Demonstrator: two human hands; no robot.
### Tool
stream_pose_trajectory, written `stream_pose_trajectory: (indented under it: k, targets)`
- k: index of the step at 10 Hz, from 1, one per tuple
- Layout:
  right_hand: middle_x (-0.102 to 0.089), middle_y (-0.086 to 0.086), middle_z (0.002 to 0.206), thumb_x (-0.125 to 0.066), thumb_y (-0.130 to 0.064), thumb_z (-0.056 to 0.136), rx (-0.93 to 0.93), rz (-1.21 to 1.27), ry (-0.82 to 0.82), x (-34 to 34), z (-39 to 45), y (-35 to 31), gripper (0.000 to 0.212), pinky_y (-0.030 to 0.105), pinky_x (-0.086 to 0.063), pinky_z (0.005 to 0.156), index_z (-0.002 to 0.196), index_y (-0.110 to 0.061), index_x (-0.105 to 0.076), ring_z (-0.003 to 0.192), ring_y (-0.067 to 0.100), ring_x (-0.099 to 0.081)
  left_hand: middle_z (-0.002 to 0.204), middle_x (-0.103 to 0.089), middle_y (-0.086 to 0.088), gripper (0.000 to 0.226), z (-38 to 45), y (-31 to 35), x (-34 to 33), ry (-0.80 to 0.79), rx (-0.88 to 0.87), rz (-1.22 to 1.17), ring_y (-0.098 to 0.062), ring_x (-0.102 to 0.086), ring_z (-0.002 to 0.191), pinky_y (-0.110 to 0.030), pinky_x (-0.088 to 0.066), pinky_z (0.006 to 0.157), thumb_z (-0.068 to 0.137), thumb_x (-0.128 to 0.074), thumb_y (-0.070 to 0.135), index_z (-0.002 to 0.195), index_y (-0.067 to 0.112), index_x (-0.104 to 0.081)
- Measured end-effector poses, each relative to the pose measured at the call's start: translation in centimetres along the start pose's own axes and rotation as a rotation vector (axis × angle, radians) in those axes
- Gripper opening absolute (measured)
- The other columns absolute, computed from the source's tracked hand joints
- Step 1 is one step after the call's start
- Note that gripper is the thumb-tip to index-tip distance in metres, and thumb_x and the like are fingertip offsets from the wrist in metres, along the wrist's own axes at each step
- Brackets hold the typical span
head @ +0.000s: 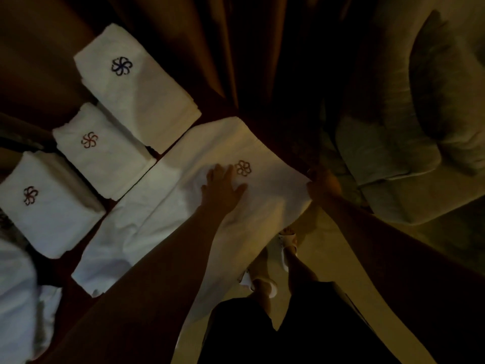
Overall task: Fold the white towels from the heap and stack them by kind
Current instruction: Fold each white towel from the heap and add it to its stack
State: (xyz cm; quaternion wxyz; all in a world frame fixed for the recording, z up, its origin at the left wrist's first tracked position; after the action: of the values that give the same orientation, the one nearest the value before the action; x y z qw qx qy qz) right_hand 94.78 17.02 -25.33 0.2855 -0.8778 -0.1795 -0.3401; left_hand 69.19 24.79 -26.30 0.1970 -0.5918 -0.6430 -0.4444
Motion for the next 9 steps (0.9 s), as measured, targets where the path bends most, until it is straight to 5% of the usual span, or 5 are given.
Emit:
stream_pose_trajectory:
  k: [1,3,4,7,9]
  targets:
    - [-0.054,0.018,0.127,-0.046,-0.016,0.097,0.039,-0.061,-0.01,0.2,0.4,-0.9,0.034,0.032,-0.04,0.085,0.129,-0.004,-0.05,0.115,0.033,-0.052,0.155,-0.022,-0.012,0.068,-0.3,-0.4,0.8,0.072,-0.035,-0.053,-0.033,-0.018,0.143,-0.05,-0.029,0.111,0.093,-0.051,0.05,0.148,0.015,-0.029]
    - [-0.057,0.015,0.122,-0.05,-0.021,0.095,0.27,0.027,-0.07,-2.5,1.9,-9.5,0.031,0.029,-0.039,0.086,0.121,-0.006,-0.056,0.115,0.031,-0.053,0.152,-0.022,-0.018,0.073,-0.9,-4.4,2.3,0.299,0.204,0.014,-0.033,-0.024,0.138,-0.048,-0.039,0.105,0.089,-0.059,0.046,0.147,0.014,-0.027]
    - [-0.045,0.016,0.136,-0.057,-0.025,0.092,0.316,0.048,-0.049,-4.7,3.5,-13.5,0.045,0.034,-0.035,0.104,0.132,-0.008,-0.047,0.128,0.033,-0.04,0.157,-0.014,-0.015,0.087,-0.4,-7.1,2.1,0.155,0.229,0.072,-0.034,-0.016,0.144,-0.053,-0.033,0.107,0.084,-0.064,0.053,0.151,0.024,-0.017]
    - [-0.03,0.02,0.15,-0.052,-0.048,0.092,0.254,-0.149,-0.081,-5.9,8.0,-19.8,0.073,0.045,-0.031,0.11,0.147,-0.006,-0.03,0.138,0.036,-0.029,0.149,-0.03,-0.011,0.07,-1.7,-6.9,1.5,0.222,0.207,0.036,-0.03,-0.031,0.134,-0.045,-0.047,0.094,0.083,-0.066,0.048,0.142,0.024,-0.037]
    - [-0.061,0.018,0.124,-0.054,-0.051,0.089,0.257,-0.006,-0.297,-6.7,8.9,-22.8,0.059,0.037,-0.047,0.098,0.122,-0.003,-0.06,0.115,0.033,-0.057,0.146,-0.037,-0.014,0.066,-2.7,-7.2,1.3,0.313,0.147,0.006,-0.031,-0.036,0.134,-0.042,-0.053,0.09,0.081,-0.069,0.047,0.137,0.02,-0.045]
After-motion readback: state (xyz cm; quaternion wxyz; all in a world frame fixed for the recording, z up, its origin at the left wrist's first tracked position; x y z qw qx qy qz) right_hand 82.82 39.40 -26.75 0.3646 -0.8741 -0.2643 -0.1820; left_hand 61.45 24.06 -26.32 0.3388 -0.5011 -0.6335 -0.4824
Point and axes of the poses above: each hand's wrist, its own z-axis towards the middle knuckle, its own x-axis out of the back of the hand, y = z × x, the point moved 5 cm from there along z, towards the middle knuckle
